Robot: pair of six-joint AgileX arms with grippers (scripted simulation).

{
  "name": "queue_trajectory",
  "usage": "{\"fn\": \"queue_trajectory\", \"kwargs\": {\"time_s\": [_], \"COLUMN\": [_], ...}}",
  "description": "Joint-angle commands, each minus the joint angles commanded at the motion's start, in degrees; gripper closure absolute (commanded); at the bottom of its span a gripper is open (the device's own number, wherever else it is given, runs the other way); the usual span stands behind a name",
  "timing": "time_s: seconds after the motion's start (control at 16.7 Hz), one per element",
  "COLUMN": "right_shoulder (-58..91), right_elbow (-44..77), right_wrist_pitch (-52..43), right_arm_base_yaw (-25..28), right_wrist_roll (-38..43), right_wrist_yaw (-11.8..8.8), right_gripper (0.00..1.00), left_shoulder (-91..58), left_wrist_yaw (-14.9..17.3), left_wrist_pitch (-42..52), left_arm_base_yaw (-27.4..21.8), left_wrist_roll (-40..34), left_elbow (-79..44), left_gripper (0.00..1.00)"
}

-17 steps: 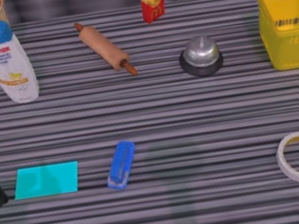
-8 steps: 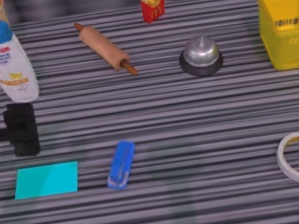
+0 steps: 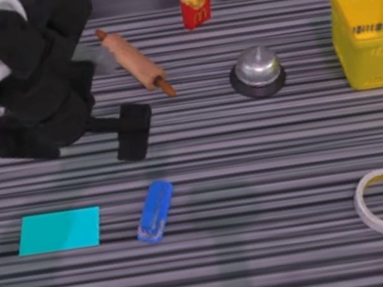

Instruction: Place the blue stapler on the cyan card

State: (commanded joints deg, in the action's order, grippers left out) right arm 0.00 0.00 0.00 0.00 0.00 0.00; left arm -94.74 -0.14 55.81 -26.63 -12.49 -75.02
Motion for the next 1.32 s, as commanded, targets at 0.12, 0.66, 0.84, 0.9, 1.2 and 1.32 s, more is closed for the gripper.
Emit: {"fn": "queue_trajectory", "kwargs": {"time_s": [0.12, 0.66, 0.84, 0.9, 1.2, 1.32], "right_shoulder": [0.0, 0.0, 0.0, 0.0, 0.0, 0.0], "right_elbow": [0.0, 0.0, 0.0, 0.0, 0.0, 0.0], "right_wrist_pitch": [0.0, 0.0, 0.0, 0.0, 0.0, 0.0], "right_arm_base_yaw": [0.0, 0.0, 0.0, 0.0, 0.0, 0.0], "right_wrist_roll": [0.0, 0.0, 0.0, 0.0, 0.0, 0.0], "right_wrist_yaw": [0.0, 0.0, 0.0, 0.0, 0.0, 0.0], "right_gripper": [0.0, 0.0, 0.0, 0.0, 0.0, 0.0], "left_shoulder": [-7.85, -20.33, -20.25, -20.54, -24.38, -26.13], "left_wrist_yaw": [-0.02, -0.16, -0.14, -0.15, -0.13, -0.12], "left_wrist_pitch": [4.54, 11.57, 11.26, 10.53, -0.62, -5.53], "left_arm_base_yaw": [-2.23, -5.78, -5.51, -5.54, -5.54, -5.54], "left_wrist_roll": [-1.08, -2.83, -2.75, -2.7, -2.54, -2.5], "left_elbow": [-6.54, -17.31, -17.01, -16.42, -9.46, -6.45], "left_gripper": [0.0, 0.0, 0.0, 0.0, 0.0, 0.0]}}
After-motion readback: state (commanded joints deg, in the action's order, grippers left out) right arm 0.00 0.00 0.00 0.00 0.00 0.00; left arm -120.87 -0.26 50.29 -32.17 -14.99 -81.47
